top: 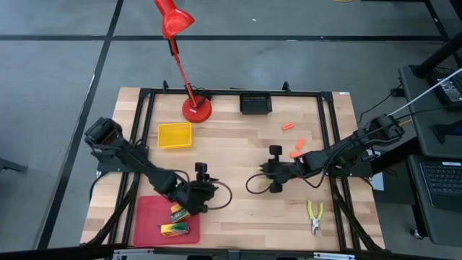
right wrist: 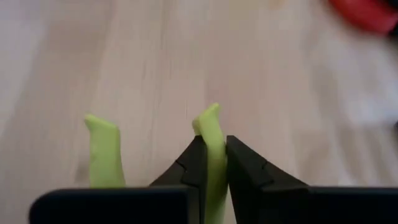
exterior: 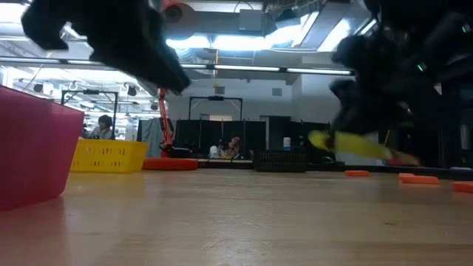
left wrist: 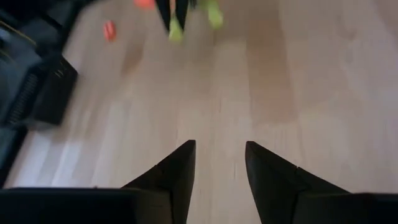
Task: Pick & Place School Supplies
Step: Put the top hole puncher into the yellow bin
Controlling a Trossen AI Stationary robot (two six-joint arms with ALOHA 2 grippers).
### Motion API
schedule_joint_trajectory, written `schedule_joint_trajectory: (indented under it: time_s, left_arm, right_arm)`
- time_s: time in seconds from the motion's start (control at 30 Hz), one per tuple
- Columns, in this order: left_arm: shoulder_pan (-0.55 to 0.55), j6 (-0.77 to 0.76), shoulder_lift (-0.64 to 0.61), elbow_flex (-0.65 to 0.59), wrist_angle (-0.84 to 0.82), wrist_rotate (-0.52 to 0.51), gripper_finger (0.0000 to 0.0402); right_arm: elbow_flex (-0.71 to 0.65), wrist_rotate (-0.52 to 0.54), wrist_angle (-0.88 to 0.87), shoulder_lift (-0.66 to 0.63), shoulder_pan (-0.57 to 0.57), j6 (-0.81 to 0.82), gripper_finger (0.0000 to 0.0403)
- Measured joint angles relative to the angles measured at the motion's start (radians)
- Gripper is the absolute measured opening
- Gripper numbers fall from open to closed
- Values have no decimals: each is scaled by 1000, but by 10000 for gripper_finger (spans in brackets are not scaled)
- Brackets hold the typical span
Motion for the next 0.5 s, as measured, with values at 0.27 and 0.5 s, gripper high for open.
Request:
schedule_joint_trajectory:
  time_s: [0.27,0.5]
  left_arm:
    - [-51,289,0,0,370,-10,157]
    - [-35,464,2,0,548,60,173]
  right_arm:
    - [107,-28,172,-1,8,-199,40]
    - [148,-103,293,-1,-1,-325,40]
